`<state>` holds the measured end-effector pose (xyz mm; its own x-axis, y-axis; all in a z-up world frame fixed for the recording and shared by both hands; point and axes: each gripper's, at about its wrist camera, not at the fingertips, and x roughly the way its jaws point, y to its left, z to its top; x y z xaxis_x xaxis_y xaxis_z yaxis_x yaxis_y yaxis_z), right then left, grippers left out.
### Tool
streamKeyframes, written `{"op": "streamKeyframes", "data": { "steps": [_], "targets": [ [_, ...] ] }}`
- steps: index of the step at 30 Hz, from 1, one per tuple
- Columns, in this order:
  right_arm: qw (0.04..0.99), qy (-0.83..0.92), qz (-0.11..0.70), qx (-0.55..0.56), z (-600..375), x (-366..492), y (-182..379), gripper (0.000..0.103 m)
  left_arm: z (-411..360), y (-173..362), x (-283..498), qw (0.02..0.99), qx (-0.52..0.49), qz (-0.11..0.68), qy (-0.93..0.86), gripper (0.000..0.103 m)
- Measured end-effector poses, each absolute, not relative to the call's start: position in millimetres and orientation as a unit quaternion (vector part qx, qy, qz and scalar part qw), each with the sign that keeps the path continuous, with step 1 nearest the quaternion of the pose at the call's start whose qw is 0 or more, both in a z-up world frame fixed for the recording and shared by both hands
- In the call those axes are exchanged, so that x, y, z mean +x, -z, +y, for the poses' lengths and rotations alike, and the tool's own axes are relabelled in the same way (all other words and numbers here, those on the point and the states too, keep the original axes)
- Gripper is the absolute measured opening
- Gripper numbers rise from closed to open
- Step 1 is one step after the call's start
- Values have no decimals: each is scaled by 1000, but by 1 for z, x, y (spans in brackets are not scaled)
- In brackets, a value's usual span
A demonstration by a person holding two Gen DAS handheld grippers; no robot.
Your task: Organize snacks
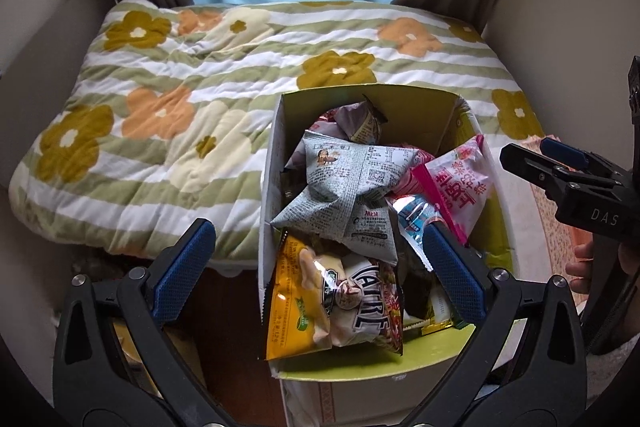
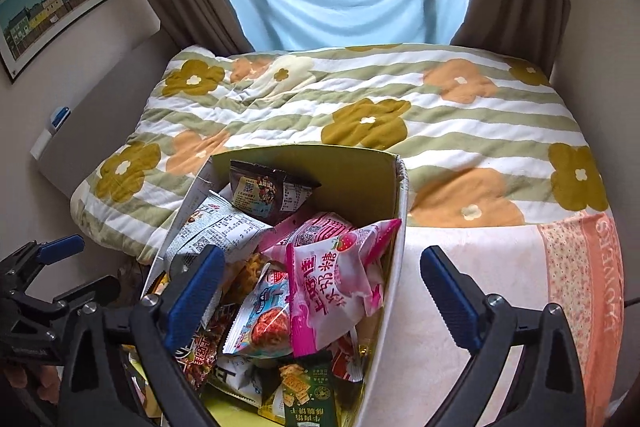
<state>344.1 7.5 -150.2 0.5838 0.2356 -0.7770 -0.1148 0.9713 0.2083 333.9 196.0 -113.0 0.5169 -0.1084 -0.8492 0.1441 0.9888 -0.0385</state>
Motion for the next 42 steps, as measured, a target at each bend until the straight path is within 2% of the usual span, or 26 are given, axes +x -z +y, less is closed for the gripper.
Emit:
{"op": "streamKeyframes", "data": {
  "steps": [9, 18, 20, 27, 42],
  "targets": [
    [919, -87, 378, 73, -9, 269, 92, 97, 176, 55, 260, 902, 33, 425, 68, 103],
    [949, -71, 304, 41, -59, 142, 26, 98, 128, -8, 131, 945, 21, 319, 67, 103],
    [950, -63, 302, 40, -67, 116, 24, 102, 119, -11, 104, 950, 17, 303, 70, 103],
    [962, -4, 274, 8, -84, 37, 32, 102, 93, -7, 26, 963, 27, 264, 43, 103],
    [966, 22, 256, 21, -99, -3, 46, 102, 70, 6, -5, 965, 29, 258, 43, 103]
  ]
}}
